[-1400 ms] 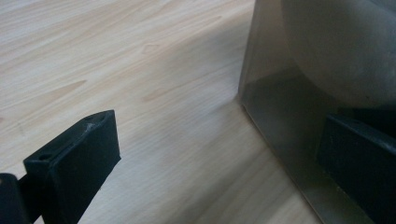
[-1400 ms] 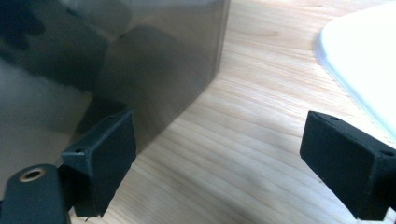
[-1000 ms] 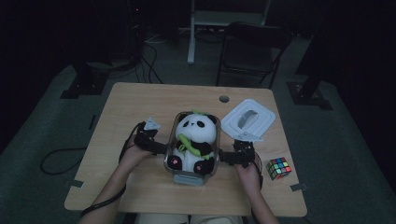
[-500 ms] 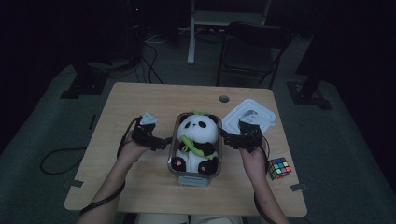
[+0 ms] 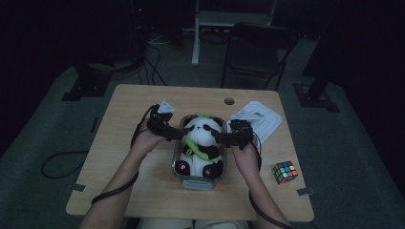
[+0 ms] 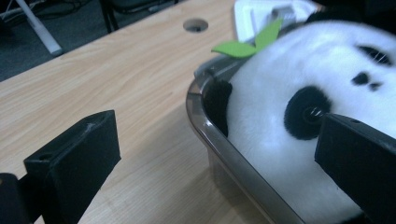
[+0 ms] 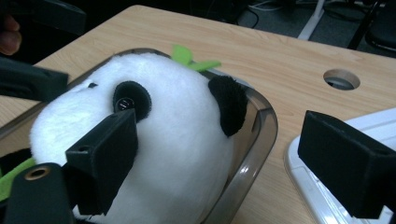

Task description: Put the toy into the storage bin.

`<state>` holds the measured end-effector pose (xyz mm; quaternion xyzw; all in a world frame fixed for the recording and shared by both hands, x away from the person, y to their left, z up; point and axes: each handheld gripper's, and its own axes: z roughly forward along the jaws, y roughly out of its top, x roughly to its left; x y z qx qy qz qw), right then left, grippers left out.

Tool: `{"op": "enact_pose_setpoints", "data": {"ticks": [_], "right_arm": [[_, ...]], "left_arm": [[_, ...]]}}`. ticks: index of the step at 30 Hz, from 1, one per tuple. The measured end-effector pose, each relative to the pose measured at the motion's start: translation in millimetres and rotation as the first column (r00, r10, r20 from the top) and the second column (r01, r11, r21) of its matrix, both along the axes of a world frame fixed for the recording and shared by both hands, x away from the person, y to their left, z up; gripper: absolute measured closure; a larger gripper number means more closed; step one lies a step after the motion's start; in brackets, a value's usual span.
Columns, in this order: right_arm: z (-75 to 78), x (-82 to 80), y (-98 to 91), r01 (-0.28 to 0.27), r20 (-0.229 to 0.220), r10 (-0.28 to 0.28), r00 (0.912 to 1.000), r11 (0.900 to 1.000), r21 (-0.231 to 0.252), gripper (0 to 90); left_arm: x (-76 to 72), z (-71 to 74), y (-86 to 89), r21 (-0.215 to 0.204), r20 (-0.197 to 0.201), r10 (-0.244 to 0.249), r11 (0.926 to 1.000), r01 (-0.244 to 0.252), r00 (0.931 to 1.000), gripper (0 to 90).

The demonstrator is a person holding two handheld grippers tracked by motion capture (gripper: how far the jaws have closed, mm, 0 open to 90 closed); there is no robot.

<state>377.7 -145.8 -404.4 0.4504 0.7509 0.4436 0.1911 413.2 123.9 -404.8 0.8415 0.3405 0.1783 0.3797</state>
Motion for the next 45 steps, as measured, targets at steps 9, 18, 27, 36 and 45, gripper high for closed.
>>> {"op": "enact_pose_setpoints", "data": {"ticks": [9,18,27,36,45], "right_arm": [[-17.7,11.4,2.5,0.01,-0.075,-0.017,0.997,0.9956,-0.093,11.3],[-1.5,-3.6,-1.8,-0.004,-0.049,0.001,0.9988,0.998,-0.064,11.3],[10.7,-46.6,-31.4,-0.04,-0.011,0.041,0.9991,0.9983,0.043,11.3],[-6.4,-80.7,-99.1,0.04,0.054,-0.042,0.9977,0.9985,0.037,13.2],[-29.4,-104.7,-153.1,0.099,-0.001,-0.099,0.9951,0.9951,0.008,13.3]], "left_arm": [[9.4,-15.1,-12.7,0.094,-0.047,0.034,0.9951,-0.029,0.9983,0.8],[-7.4,-1.9,3.4,0.02,-0.026,0.011,0.9998,-0.011,0.9996,0.9],[-42.6,1.5,24.0,-0.038,0.003,-0.025,0.999,0.025,0.9997,0.9],[-52.5,-8.6,50.6,-0.087,0.013,-0.004,0.9962,0.005,0.9999,0.9],[-54.0,-24.3,62.4,-0.094,-0.002,0.021,0.9954,-0.021,0.9998,0.9]]}}
